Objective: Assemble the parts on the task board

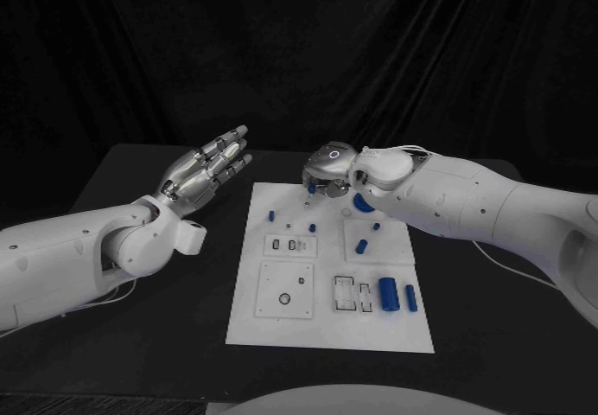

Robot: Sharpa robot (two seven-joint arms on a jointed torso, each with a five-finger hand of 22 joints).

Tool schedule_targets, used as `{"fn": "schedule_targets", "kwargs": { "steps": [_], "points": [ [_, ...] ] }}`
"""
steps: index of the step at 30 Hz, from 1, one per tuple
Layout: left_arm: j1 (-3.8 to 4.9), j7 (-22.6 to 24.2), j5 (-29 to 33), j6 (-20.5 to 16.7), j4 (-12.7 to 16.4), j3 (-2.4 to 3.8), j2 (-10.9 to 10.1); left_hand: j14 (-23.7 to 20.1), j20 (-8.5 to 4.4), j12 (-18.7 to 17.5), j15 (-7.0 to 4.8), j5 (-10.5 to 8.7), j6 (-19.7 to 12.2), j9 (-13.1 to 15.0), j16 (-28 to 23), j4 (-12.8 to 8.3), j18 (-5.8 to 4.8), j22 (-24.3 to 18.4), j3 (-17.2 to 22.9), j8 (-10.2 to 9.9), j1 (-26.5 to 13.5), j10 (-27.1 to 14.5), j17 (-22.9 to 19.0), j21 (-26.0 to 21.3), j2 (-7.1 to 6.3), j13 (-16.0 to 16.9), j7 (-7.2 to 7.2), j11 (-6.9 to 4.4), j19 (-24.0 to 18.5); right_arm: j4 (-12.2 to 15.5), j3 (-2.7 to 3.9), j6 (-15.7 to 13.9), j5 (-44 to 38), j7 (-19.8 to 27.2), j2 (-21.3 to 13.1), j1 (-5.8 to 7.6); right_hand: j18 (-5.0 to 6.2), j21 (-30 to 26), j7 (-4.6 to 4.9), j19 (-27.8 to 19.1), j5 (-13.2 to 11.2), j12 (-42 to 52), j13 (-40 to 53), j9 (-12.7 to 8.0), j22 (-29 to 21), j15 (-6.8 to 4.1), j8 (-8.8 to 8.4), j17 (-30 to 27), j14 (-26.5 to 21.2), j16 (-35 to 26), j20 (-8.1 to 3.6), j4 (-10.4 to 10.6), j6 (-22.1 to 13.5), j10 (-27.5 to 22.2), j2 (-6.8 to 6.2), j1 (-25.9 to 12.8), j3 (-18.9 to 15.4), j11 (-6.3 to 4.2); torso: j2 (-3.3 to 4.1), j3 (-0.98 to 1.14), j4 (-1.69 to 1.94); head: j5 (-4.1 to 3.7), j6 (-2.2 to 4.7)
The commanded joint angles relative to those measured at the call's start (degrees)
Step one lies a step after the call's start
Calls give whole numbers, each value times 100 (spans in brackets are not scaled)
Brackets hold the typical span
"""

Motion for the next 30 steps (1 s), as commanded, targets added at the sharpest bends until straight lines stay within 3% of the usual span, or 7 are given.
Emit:
{"fn": "schedule_targets", "kwargs": {
  "steps": [1, 14, 20, 24, 30],
  "points": [
    [3, 83, -11, 121, 2, 5, 15, -2, 32, 37, 55, 29, -8, 1, -21, -3, -5, -9, 30, 15, 26, -6, -7, -20, 46, 7, -7, 35, 6, -35, 0, 61, -51, -108, 12, -31, -14, -30, 0, -48, 22, -45, -7, 3, -14, 11, -36, -15, -57, -30, -4, 24, -47, -50, -32, -26, 29, -8, 2, 2, 1, -1, -6],
    [1, 43, -11, 150, -11, 5, 21, -2, 59, 49, 76, 36, -20, -1, -21, -3, -1, -9, 39, 13, 27, -5, -7, -20, 66, 8, 4, 52, 6, 11, 0, 116, -51, -122, 26, -54, 2, -111, -8, -102, 11, -92, -3, -6, -65, 18, -93, -114, -106, -100, 7, 42, -130, -106, -44, -45, 35, -16, -2, 4, -2, 3, -46],
    [0, 1, -11, 179, 44, 5, 14, -2, 62, 43, 79, 38, -30, -3, -21, -4, -1, -9, 40, 11, 27, -6, -7, -20, 68, 7, 4, 54, 6, 16, 0, 340, -51, -310, 4, -56, 53, -431, -123, -322, -52, -212, -22, -86, -268, 112, -330, -473, -324, -377, 70, 71, -542, -545, -144, -102, 65, 108, -1, 2, -3, 7, -70],
    [0, -7, -10, 176, 29, 5, 16, -2, 65, 44, 82, 42, -33, -3, -21, -6, -1, -9, 42, 10, 29, -6, -7, -20, 70, 7, 4, 55, 6, 17, 0, 404, -51, -396, -19, -58, 73, -541, -182, -387, -64, -211, -21, -130, -311, 141, -347, -575, -396, -451, 110, 63, -728, -819, -187, -103, 69, 146, -2, 5, -3, 2, -77],
    [-1, -11, -10, 176, 7, 5, 16, -2, 72, 43, 89, 54, -38, -4, -21, -10, 0, -9, 47, 9, 34, -6, -7, -20, 75, 7, 3, 54, 6, 60, -1, 187, -51, -497, -113, -55, 110, -757, -263, -496, -49, -210, -24, -250, -397, 173, -351, -761, -518, -581, 156, -21, -1137, -1419, -177, -40, -67, 182, -4, 1, -6, -16, -71]
  ]
}}
